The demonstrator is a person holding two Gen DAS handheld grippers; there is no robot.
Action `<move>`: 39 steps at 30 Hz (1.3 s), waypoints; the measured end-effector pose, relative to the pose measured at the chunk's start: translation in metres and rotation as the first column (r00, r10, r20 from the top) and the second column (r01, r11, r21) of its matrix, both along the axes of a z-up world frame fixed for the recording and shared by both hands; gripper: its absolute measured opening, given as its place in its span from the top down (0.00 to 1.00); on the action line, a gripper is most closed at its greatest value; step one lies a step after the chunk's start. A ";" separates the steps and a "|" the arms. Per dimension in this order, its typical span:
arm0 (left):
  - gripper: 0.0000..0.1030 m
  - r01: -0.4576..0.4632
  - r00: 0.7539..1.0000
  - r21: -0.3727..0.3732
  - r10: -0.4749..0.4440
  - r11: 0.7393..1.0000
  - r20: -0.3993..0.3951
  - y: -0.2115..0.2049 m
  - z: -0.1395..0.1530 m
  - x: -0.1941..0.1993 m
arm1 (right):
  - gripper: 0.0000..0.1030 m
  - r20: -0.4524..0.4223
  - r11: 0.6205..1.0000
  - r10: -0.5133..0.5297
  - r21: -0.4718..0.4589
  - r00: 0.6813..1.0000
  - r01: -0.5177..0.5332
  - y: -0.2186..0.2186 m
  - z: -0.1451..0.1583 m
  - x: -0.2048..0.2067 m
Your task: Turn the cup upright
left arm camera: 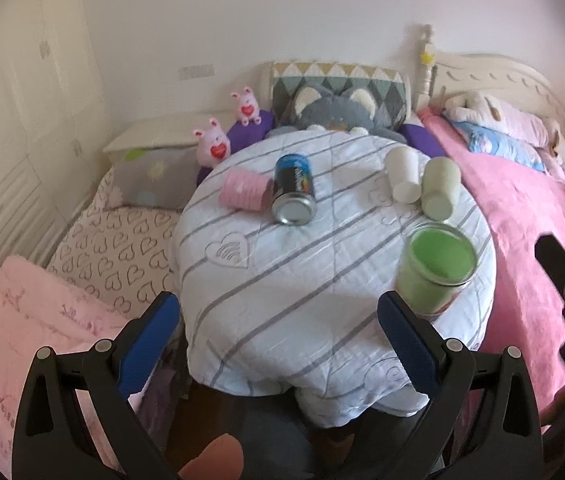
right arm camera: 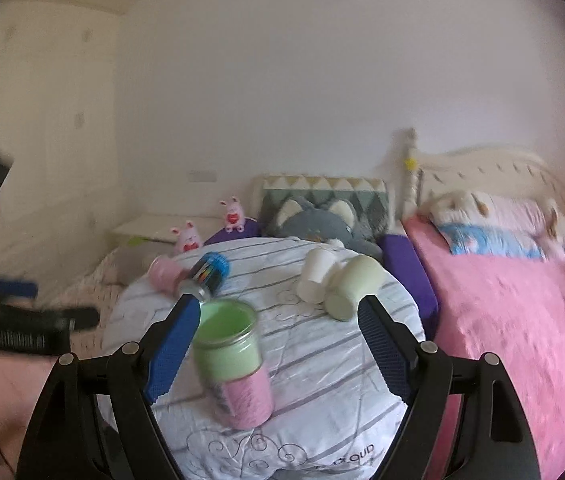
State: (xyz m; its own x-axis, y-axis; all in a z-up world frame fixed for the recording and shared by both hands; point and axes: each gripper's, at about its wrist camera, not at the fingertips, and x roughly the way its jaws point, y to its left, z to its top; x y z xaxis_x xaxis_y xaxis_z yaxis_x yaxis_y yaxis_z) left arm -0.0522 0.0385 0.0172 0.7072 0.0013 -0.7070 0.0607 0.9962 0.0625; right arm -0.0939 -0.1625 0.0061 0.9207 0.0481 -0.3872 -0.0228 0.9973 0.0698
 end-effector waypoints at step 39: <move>0.02 -0.019 0.999 0.021 0.019 1.000 -0.031 -0.004 -0.010 -0.013 | 0.20 -0.173 0.996 0.030 0.083 0.984 -0.016 -0.005 -0.019 0.008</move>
